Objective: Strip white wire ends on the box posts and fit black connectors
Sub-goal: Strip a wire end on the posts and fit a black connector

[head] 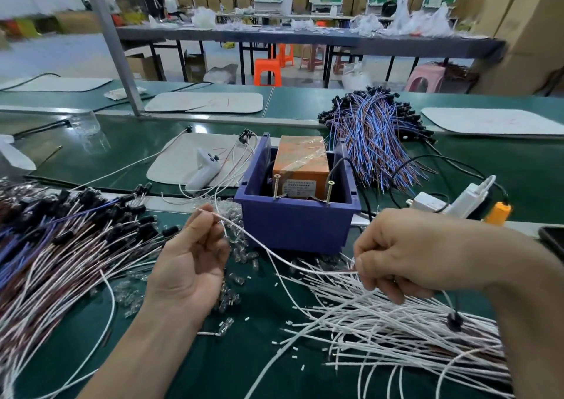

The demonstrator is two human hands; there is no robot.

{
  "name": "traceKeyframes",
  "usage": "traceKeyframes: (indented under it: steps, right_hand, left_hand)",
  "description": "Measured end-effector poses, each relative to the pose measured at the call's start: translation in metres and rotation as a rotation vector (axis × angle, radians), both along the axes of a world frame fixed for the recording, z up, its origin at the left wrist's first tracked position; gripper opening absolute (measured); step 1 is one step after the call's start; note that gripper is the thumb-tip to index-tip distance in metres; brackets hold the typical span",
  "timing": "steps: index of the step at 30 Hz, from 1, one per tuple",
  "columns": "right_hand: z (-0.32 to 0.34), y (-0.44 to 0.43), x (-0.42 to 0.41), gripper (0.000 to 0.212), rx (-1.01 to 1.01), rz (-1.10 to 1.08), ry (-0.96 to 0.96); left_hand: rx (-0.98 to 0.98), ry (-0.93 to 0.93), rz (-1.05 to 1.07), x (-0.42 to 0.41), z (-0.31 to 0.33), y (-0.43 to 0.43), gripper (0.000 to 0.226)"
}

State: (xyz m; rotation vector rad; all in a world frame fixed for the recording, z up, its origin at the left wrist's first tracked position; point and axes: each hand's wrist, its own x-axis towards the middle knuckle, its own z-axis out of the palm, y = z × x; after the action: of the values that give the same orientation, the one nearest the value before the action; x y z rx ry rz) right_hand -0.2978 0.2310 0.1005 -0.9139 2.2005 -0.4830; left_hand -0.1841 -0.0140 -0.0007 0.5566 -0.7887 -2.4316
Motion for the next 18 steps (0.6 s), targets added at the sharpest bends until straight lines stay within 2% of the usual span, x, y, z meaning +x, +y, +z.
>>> traceKeyframes:
  steps: [4, 7, 9, 11, 12, 16, 18]
  right_hand:
    - [-0.003, -0.002, 0.004, 0.025, 0.024, -0.001, -0.040]
    - [-0.002, -0.004, 0.004, 0.029, -0.065, -0.074, -0.036]
    - [0.000, -0.002, -0.001, 0.032, -0.181, -0.171, 0.032]
    - [0.003, 0.001, -0.007, 0.029, -0.252, -0.210, 0.213]
    - [0.005, 0.003, -0.008, 0.028, -0.278, -0.208, 0.275]
    - [0.007, 0.004, -0.010, 0.028, -0.411, -0.216, 0.226]
    - [0.003, 0.000, -0.011, 0.026, -0.403, -0.203, 0.370]
  left_hand:
    - [-0.033, 0.022, -0.109, 0.001, -0.005, -0.002, 0.016]
    - [-0.063, 0.085, -0.232, 0.005, -0.005, -0.006, 0.018]
    - [-0.063, 0.147, -0.286, 0.006, -0.006, -0.009, 0.018]
    - [-0.094, 0.149, -0.277, 0.006, -0.007, -0.011, 0.005]
    - [-0.119, 0.139, -0.256, 0.006, -0.009, -0.012, 0.008]
    - [-0.237, -0.020, -0.167, 0.006, -0.004, -0.005, 0.013]
    - [-0.343, -0.149, -0.136, 0.004, -0.002, 0.002, 0.021]
